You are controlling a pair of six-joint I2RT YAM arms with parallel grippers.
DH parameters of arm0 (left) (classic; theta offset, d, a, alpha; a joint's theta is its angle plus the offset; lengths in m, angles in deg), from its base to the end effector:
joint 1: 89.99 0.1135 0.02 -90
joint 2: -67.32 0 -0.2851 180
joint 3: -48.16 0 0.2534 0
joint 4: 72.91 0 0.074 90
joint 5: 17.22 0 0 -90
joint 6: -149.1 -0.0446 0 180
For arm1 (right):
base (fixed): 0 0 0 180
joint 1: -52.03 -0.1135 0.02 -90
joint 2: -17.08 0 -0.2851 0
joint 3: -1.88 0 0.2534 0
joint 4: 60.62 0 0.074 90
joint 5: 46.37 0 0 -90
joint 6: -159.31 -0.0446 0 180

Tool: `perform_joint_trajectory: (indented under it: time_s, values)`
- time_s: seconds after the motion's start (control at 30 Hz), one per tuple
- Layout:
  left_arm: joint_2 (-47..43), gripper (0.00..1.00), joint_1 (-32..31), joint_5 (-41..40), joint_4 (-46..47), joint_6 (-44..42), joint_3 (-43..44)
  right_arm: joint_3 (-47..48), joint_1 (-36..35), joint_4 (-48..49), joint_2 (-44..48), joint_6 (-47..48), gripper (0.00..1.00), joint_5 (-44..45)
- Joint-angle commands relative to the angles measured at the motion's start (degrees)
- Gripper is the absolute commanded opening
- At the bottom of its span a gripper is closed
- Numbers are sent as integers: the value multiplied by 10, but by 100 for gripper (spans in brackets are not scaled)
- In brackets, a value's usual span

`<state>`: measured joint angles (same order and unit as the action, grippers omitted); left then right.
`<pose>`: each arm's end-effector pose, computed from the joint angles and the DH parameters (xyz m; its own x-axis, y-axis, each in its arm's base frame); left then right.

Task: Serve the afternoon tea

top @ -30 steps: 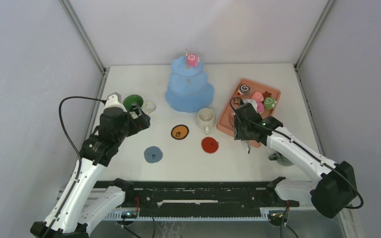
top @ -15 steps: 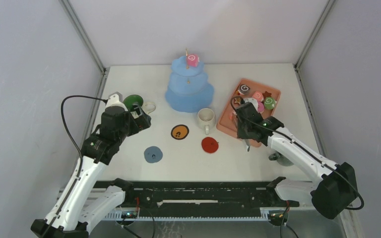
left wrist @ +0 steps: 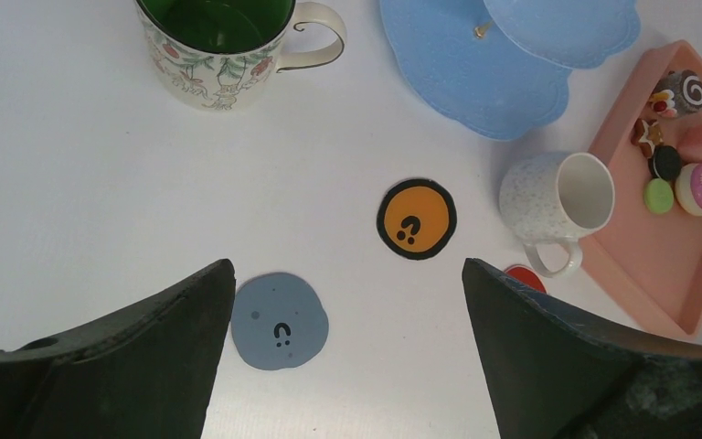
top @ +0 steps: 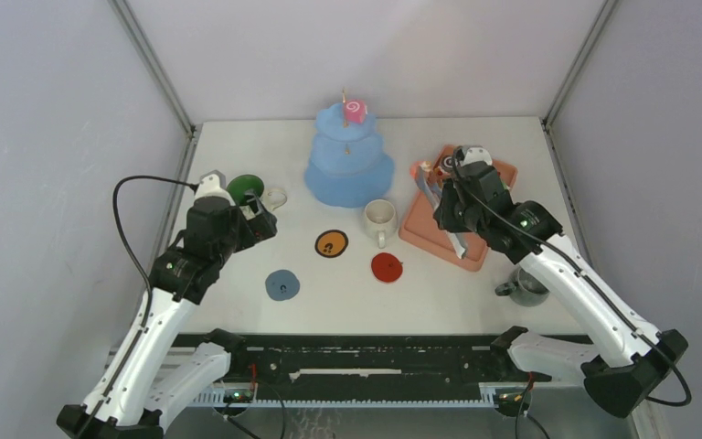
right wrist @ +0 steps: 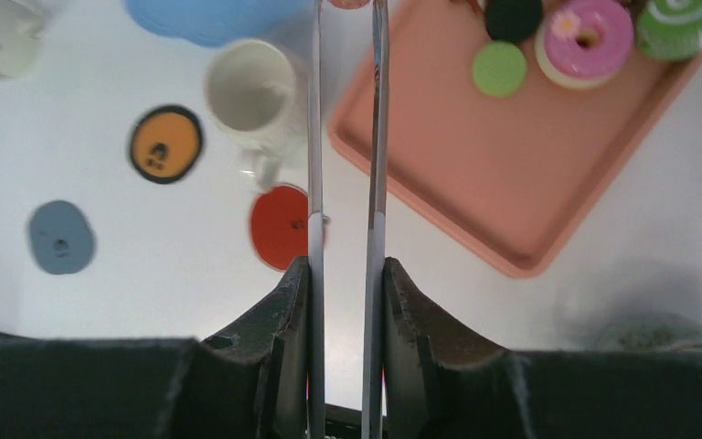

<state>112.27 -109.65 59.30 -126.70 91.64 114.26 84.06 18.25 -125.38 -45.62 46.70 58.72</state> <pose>0.1480 -0.0418 0.3430 -0.5047 -0.3751 -0.7775 -0.1532 0.9253 -0.3470 0.1814 0.1074 0.3682 -0.6931 -0.0170 -0.7207 -0.1280 0.9867 0.0998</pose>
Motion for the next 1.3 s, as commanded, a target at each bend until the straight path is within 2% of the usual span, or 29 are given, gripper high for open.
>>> perform_joint_trajectory:
  time_s: [0.0, 0.33, 0.67, 0.97, 1.27]
  values:
    - [-14, 98, 5, -17, 3, -13, 18, 69, -42, 29, -20, 23, 0, -8]
    - [-29, 98, 6, -22, -2, -7, 11, 169, -119, 80, -102, 51, 0, -18]
    - [-34, 99, 5, -25, -20, -10, 15, 288, -118, 129, -211, 102, 0, -40]
    - [-17, 99, 5, -22, -20, -8, 13, 424, -119, 114, -335, 108, 0, -15]
    - [-2, 99, 5, -30, -20, -15, 25, 497, -111, 76, -412, 105, 0, 20]
